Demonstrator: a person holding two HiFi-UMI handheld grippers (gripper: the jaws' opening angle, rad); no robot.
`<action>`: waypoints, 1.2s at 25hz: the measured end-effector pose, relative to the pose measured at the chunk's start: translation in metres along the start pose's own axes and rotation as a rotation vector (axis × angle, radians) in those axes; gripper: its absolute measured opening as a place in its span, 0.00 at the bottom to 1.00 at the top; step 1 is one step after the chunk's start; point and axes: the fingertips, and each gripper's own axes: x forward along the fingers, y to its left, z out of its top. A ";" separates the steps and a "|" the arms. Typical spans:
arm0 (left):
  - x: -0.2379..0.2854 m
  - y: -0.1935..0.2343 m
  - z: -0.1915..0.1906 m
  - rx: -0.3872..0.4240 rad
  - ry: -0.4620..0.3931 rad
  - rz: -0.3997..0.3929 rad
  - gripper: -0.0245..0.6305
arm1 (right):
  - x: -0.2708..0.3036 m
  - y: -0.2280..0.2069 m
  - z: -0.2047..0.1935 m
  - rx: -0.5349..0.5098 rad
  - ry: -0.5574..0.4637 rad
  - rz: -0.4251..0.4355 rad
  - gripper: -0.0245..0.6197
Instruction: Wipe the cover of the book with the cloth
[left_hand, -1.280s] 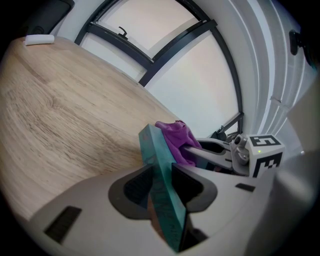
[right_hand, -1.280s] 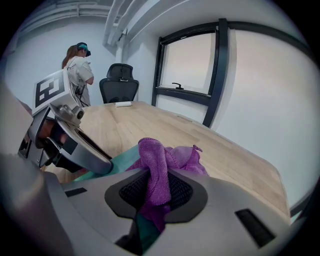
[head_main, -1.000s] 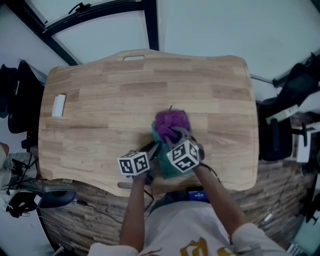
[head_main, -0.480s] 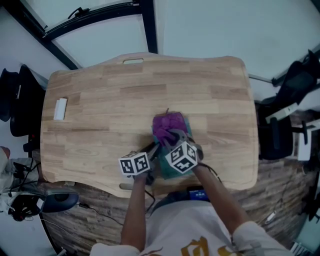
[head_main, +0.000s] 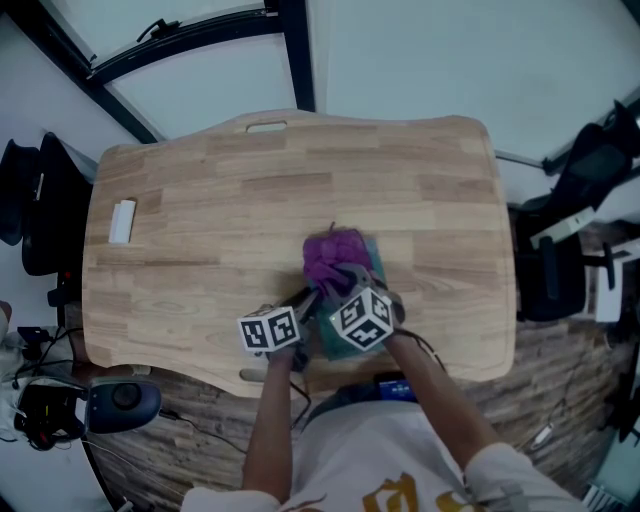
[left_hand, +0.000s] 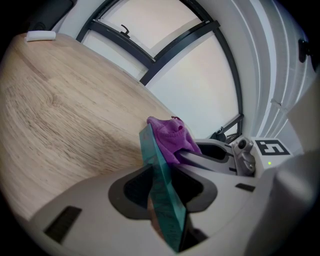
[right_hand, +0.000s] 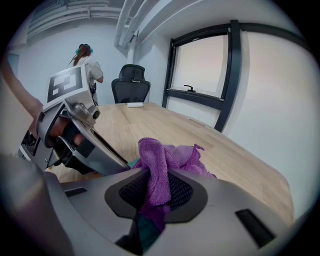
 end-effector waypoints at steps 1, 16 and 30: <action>0.000 0.000 0.000 -0.001 0.000 0.000 0.22 | 0.000 0.001 0.000 0.000 -0.001 0.001 0.15; 0.000 0.002 0.002 -0.006 0.004 -0.007 0.22 | -0.006 0.014 -0.004 0.012 -0.007 0.023 0.15; 0.001 0.002 0.001 -0.004 0.004 -0.005 0.22 | -0.014 0.023 -0.013 0.027 -0.006 0.025 0.15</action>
